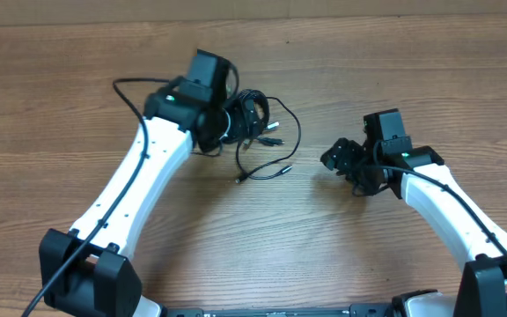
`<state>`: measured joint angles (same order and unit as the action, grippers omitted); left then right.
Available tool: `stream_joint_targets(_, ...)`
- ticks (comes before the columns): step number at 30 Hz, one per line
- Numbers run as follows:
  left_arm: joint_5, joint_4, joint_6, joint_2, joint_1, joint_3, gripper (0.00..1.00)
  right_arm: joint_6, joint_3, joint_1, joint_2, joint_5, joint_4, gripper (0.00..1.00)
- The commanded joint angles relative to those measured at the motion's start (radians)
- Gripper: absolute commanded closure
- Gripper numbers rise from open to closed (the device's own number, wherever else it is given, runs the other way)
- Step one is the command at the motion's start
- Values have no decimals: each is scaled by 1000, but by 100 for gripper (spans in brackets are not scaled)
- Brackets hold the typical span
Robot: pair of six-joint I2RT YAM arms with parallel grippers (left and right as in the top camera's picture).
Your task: Untangle cables
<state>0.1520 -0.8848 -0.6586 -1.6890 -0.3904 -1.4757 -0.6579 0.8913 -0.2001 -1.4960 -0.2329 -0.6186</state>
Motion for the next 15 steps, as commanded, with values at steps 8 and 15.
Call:
stream_joint_targets(8, -283, 293, 102, -305, 11, 6, 31, 54, 20, -2, 14, 16, 2, 22)
stream_joint_targets(15, -267, 363, 95, -437, 12, 6, 27, 54, 20, -2, 14, 16, 4, 22)
